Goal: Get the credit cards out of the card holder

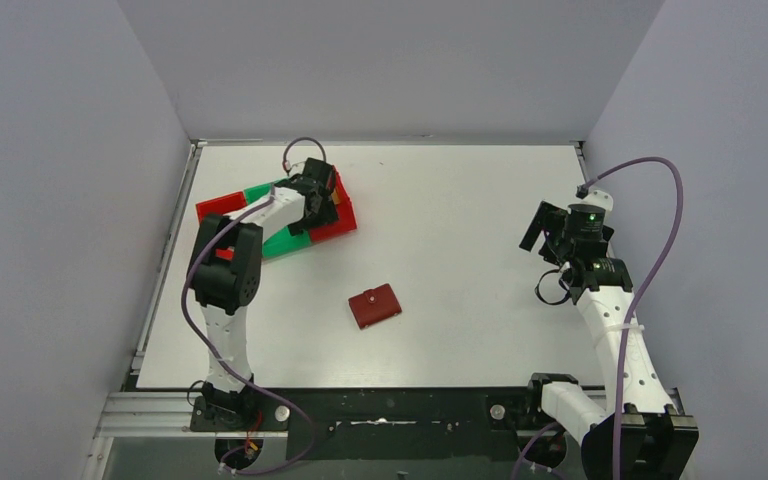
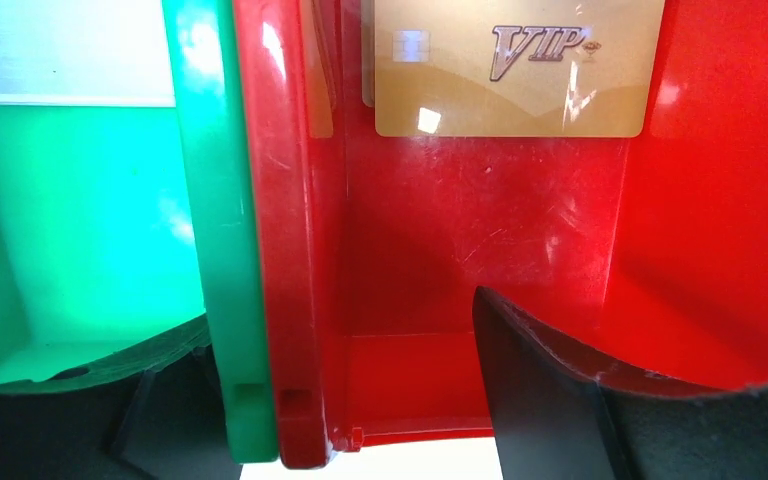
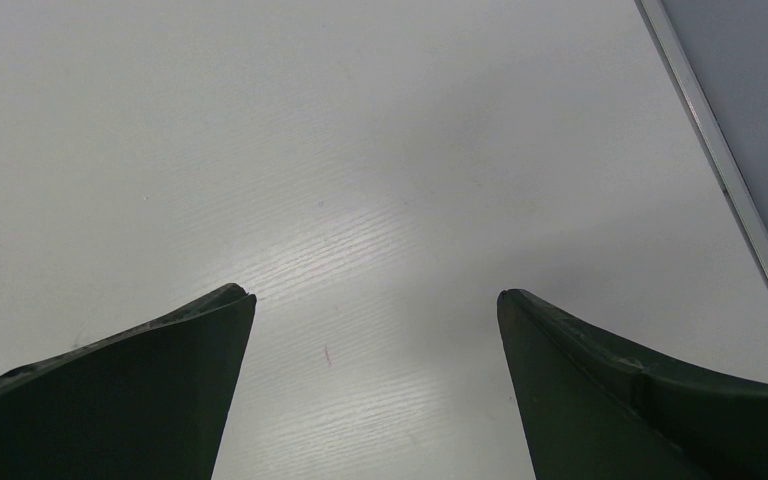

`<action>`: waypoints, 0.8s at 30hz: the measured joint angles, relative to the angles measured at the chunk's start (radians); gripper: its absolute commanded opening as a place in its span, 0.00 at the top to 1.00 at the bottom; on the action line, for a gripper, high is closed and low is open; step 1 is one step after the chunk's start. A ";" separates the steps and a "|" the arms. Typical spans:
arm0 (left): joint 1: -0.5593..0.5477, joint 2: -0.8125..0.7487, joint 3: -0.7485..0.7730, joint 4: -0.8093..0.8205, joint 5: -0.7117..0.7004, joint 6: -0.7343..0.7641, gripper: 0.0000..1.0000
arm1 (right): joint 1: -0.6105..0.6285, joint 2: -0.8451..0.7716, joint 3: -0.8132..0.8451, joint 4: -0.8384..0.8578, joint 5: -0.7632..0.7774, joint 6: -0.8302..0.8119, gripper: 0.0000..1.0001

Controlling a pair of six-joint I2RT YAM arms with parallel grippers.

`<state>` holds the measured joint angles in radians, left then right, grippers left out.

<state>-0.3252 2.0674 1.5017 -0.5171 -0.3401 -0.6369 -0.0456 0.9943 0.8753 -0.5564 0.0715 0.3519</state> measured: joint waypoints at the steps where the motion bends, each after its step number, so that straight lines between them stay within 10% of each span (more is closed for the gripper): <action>1: -0.022 -0.008 -0.011 0.000 -0.001 -0.007 0.32 | 0.000 0.001 0.000 0.000 0.000 0.000 0.02; 24: -0.446 -0.100 -0.093 0.051 0.020 -0.170 0.32 | -0.001 0.022 0.000 0.000 0.000 0.000 0.02</action>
<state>-0.7715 1.9675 1.4086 -0.4664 -0.3202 -0.8066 -0.0463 1.0161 0.8753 -0.5560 0.0711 0.3523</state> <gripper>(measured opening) 0.684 0.978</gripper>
